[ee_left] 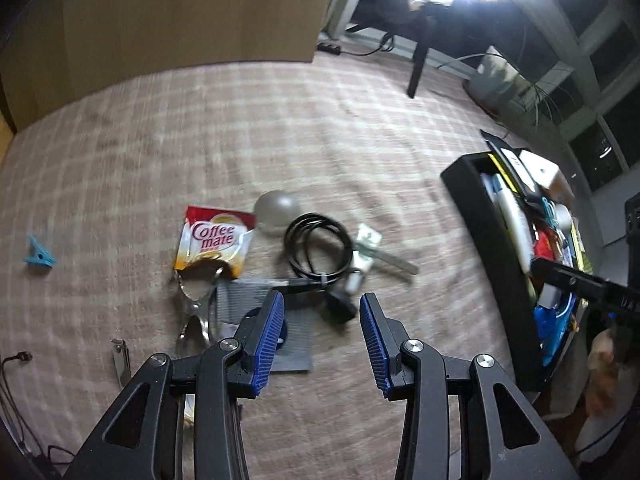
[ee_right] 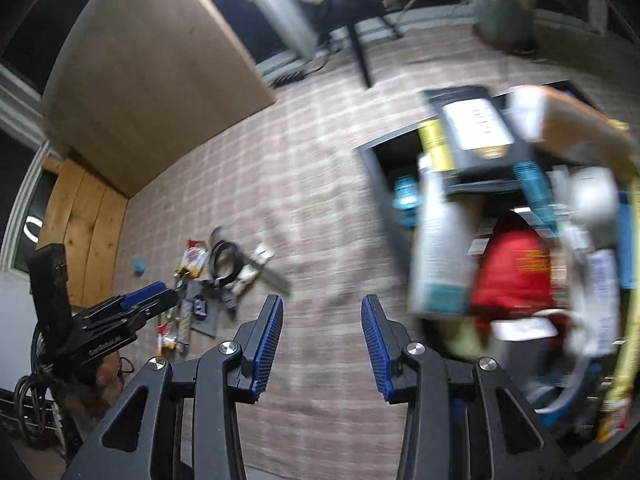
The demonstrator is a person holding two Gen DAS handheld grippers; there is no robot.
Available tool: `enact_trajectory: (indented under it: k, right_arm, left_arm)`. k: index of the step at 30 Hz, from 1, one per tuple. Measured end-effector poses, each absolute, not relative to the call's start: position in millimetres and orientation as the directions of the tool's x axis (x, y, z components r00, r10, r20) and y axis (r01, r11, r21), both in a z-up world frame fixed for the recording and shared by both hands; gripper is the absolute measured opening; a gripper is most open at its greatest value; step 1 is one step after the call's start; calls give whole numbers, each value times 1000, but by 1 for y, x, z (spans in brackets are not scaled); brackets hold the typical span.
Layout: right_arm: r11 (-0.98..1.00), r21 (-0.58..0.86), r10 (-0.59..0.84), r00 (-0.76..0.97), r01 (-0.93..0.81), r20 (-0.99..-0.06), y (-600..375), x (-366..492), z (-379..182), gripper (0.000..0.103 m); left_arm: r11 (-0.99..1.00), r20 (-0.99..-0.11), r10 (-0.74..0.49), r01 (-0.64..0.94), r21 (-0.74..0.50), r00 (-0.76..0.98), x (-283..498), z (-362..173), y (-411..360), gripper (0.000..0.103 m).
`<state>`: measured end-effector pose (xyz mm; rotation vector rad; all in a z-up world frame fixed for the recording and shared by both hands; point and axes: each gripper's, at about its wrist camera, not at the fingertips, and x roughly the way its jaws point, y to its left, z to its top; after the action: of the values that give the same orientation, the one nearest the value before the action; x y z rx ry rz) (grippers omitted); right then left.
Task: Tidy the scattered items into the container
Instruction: 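Move both tools to the black coiled cable and close the right tool on it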
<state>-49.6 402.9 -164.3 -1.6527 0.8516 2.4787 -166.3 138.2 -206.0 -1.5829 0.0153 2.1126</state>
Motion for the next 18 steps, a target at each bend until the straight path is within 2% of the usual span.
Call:
enact_trajectory:
  k: [9,11,12,18]
  right_arm:
    - [-792,519,-397,-376,-320,-837,348,-106,-207,37]
    - [-776,541,-420,-375,-324,-827,343,-116,-214,37]
    - [-765,552,-431,-372,-331,-822,341,-121,-219,37]
    - [-725,583,-476,-345,-366,-809,337,-141,-240,37]
  left_arm:
    - [-876,-903,401,-353,-329,-154,-186,-242,137,47]
    - [-876,-902,405,-344,-338,-147,-189,-247,137,55]
    - [-876,-900,411,-337,-345,-146,-190,-249,138,62]
    - [-869,-896,411,-369,-329,-169,-194,-251,149,63]
